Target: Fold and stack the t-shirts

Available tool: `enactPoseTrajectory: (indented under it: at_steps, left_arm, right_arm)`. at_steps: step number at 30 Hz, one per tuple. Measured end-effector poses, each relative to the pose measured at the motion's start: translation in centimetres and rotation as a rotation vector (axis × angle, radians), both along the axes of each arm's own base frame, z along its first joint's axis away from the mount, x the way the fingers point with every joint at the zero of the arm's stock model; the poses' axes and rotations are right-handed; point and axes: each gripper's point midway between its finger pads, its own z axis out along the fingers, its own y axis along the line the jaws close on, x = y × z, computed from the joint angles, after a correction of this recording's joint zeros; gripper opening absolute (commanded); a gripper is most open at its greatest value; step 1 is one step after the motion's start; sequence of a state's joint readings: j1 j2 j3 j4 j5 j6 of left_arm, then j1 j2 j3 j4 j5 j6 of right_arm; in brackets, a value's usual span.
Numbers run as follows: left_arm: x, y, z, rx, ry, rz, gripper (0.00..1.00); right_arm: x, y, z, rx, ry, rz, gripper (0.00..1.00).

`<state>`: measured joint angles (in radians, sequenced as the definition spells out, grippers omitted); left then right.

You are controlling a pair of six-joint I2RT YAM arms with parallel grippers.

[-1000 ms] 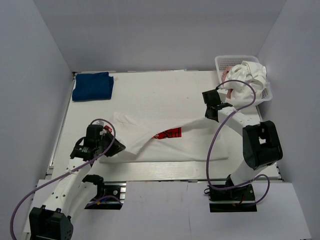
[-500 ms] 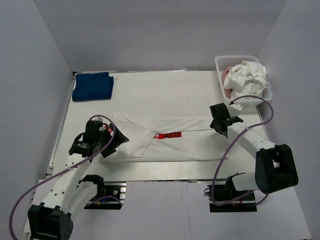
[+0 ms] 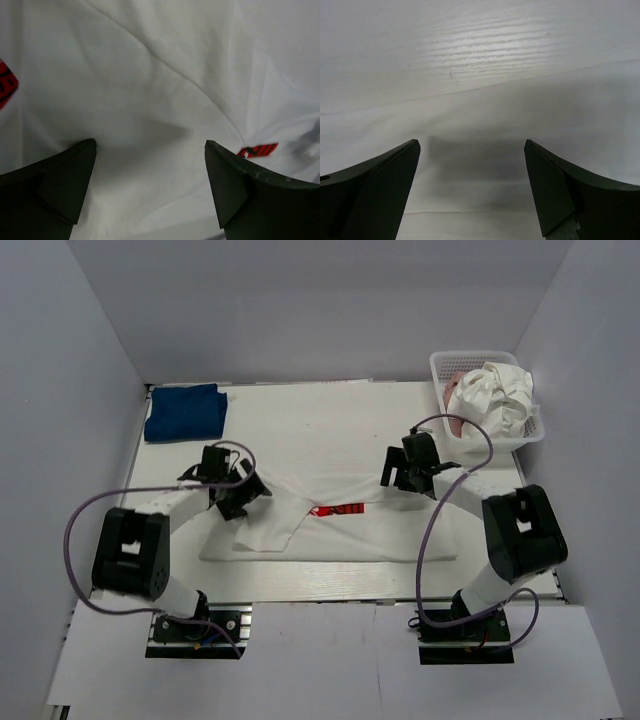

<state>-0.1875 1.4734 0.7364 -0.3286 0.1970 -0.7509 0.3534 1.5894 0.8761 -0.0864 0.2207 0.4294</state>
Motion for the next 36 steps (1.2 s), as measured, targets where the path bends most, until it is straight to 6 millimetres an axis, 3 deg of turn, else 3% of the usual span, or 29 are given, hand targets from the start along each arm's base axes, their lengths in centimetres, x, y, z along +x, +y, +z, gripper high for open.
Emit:
enactPoseTrajectory:
  at_steps: [3, 7, 10, 12, 16, 17, 19, 22, 25, 32, 36]
  left_arm:
    - [3.9, -0.7, 0.2, -0.001, -0.041, -0.011, 1.00]
    - [9.9, -1.6, 0.4, 0.013, -0.096, -0.021, 1.00]
    - [15.5, -2.5, 0.4, 0.023, -0.156, -0.042, 1.00]
    - [20.7, -3.8, 1.1, 0.001, -0.231, -0.065, 1.00]
    - [32.2, -8.1, 1.8, -0.094, -0.406, -0.122, 1.00]
    - [34.4, -9.3, 2.0, -0.126, -0.460, -0.139, 1.00]
    - [37.0, -11.9, 2.1, -0.223, -0.555, -0.163, 1.00]
    - [38.3, -14.7, 2.5, -0.366, -0.668, -0.181, 1.00]
    - [38.5, -16.6, 3.3, -0.429, -0.717, -0.175, 1.00]
    - [38.4, -18.7, 3.5, -0.442, -0.752, -0.134, 1.00]
    - [38.3, -18.8, 3.9, -0.450, -0.760, -0.138, 1.00]
  right_arm:
    - [-0.6, 1.0, -2.5, -0.003, 0.053, 0.054, 0.90]
    - [-0.8, 2.4, -2.2, 0.040, 0.013, 0.096, 0.90]
    - [-2.8, 3.6, -2.2, 0.065, 0.008, 0.156, 0.90]
    - [-5.3, 5.4, -2.1, 0.084, 0.033, 0.244, 0.90]
    - [-12.7, 10.5, -1.9, 0.132, 0.163, 0.532, 0.90]
    - [-14.8, 12.0, -1.7, 0.157, 0.205, 0.631, 0.90]
    - [-18.7, 13.8, -1.4, 0.199, 0.306, 0.801, 0.90]
    - [-23.0, 15.6, -1.1, 0.213, 0.415, 1.018, 0.90]
    - [-25.1, 16.4, -0.5, 0.220, 0.443, 1.148, 0.90]
    - [-26.5, 16.5, 0.2, 0.215, 0.432, 1.258, 0.90]
    - [-26.1, 17.3, 2.0, 0.227, 0.335, 1.295, 0.90]
